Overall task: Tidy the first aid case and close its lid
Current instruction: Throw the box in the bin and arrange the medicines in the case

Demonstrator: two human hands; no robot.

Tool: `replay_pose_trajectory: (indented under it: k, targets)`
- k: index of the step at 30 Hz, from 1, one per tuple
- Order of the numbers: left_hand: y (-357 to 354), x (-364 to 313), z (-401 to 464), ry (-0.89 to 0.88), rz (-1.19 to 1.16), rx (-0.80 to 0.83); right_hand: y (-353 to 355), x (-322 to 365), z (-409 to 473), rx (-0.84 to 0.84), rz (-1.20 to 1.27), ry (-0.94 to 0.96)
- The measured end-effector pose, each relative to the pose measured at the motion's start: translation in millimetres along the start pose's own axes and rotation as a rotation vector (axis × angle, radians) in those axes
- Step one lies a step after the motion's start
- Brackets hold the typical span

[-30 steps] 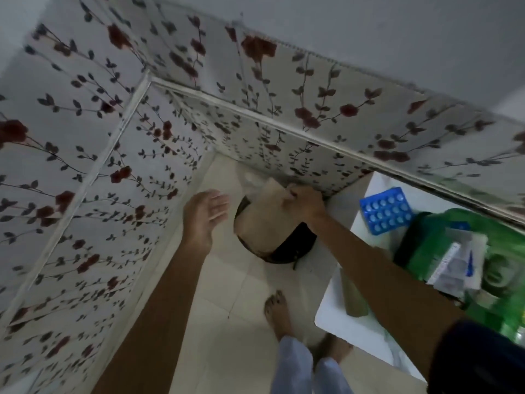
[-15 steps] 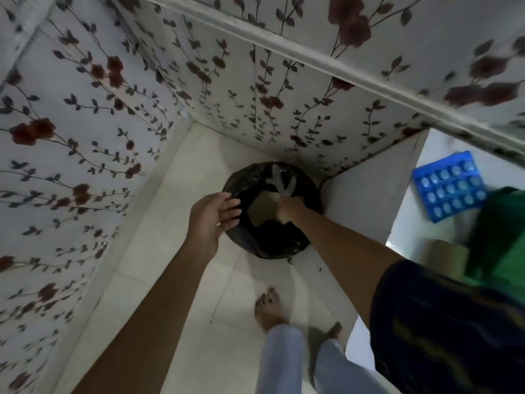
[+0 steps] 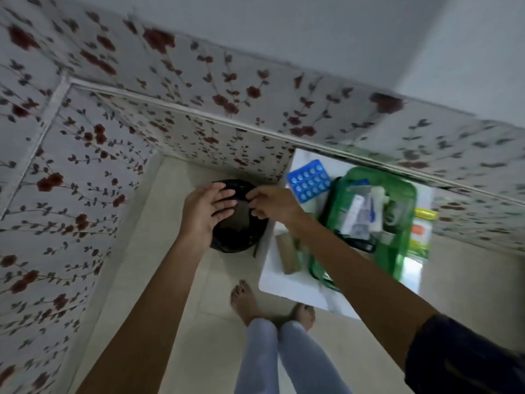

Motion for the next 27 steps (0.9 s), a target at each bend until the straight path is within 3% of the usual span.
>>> replay_pose_trajectory:
  k: [3,8,12,16,21,24,27]
  targets:
    - [-31,-5,-48,-0.019,-0.003,0.063,84,-12,-61,-0.129,0.291,0.002]
    - [-85,16,-100,-0.058,0.144,0.116,186,-59,-137,-0.269,0.373,-0.025]
    - [-79,59,-83,-0.197,0.67,-0.056,197,-86,-148,-0.322,0.289,-0.031]
    - [-84,96,-70,-0.151,0.977,-0.052,177,-90,-138,-0.346,0.2,0.033]
    - [-85,95,-52,-0.118,0.966,-0.051,157,-52,-121,-0.489,-0.179,0.29]
    - [-69,95,-40,-0.092,0.916,-0.024,128,-21,-97,-0.397,-0.395,0.349]
    - [-53,89,-35,-0.054,0.74,-0.071,89,-1,-65,-0.255,-0.992,0.39]
Point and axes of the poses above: each hand's wrist, its own z-axis towards the middle knuckle, its own y-axis out of the back of the hand, x = y × z, the point moved 8 cm from there along z, towards the middle knuckle, and after that the axes turned 9 degrees about -x, right-handed, at the moved point
